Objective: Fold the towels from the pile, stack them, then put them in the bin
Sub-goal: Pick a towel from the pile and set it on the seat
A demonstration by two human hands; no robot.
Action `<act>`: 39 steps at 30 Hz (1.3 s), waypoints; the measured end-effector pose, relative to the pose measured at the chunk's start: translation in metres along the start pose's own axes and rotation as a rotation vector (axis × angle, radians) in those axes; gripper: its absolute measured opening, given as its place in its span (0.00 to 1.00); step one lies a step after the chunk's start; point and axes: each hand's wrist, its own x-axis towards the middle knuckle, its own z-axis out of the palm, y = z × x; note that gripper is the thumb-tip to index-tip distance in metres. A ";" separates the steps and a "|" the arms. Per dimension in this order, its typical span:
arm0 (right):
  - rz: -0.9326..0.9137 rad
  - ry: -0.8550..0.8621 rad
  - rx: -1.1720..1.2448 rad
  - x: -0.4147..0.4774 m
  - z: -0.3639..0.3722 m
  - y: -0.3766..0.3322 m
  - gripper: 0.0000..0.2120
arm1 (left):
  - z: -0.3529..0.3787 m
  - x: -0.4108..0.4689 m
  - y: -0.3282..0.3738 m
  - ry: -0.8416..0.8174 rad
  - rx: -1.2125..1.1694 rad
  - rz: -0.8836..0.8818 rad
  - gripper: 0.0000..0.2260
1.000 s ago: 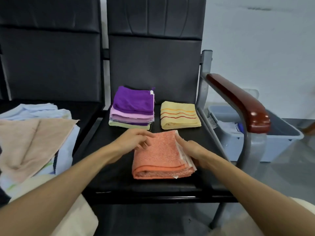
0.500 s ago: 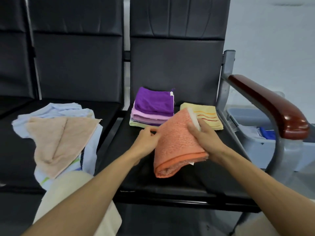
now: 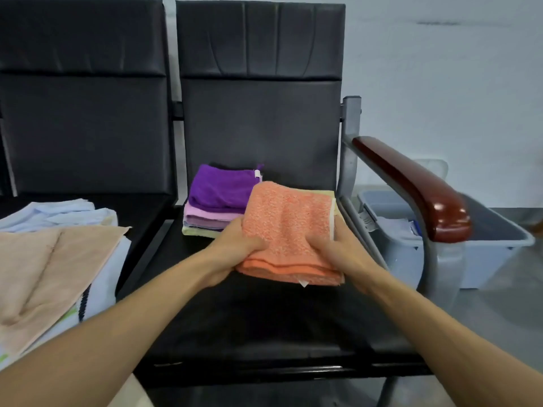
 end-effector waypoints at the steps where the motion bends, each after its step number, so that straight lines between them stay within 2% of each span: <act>1: 0.003 0.033 -0.104 0.004 -0.003 0.002 0.25 | 0.004 0.008 0.002 0.017 0.080 0.021 0.11; 3: 0.029 0.113 -0.201 0.019 -0.012 0.001 0.23 | 0.011 0.025 0.006 0.027 0.170 0.036 0.13; 6: 0.068 0.175 -0.275 0.050 -0.026 -0.002 0.18 | 0.020 0.056 0.008 0.052 0.217 0.078 0.09; 8: 0.053 0.206 -0.316 0.076 -0.032 0.000 0.18 | 0.027 0.083 0.005 0.091 0.231 0.099 0.08; 11: 0.002 0.277 -0.351 0.115 -0.038 0.008 0.18 | 0.034 0.122 -0.001 0.148 0.239 0.116 0.28; 13: -0.015 0.312 -0.359 0.135 -0.040 0.013 0.16 | 0.036 0.144 -0.003 0.144 0.250 0.176 0.32; 16: -0.016 0.343 -0.368 0.163 -0.042 0.026 0.17 | 0.043 0.175 -0.007 0.138 0.331 0.190 0.30; 21: 0.095 0.341 -0.454 0.189 -0.040 0.058 0.17 | 0.059 0.203 -0.033 0.109 0.379 0.072 0.29; 27: 0.055 0.359 -0.503 0.183 -0.033 0.060 0.14 | 0.058 0.196 -0.037 0.157 0.426 0.043 0.26; 31: -0.085 0.435 -0.666 0.154 -0.024 0.047 0.17 | 0.044 0.166 -0.027 0.031 0.508 0.105 0.19; 33: -0.148 0.432 -0.711 0.138 -0.014 0.034 0.20 | 0.030 0.146 -0.025 0.003 0.537 0.136 0.19; 34: -0.169 0.405 -0.714 0.129 -0.006 0.026 0.20 | 0.021 0.133 -0.023 0.020 0.528 0.136 0.19; 39: -0.343 0.201 -0.635 0.101 0.043 -0.012 0.13 | -0.041 0.074 -0.016 0.117 0.341 0.172 0.09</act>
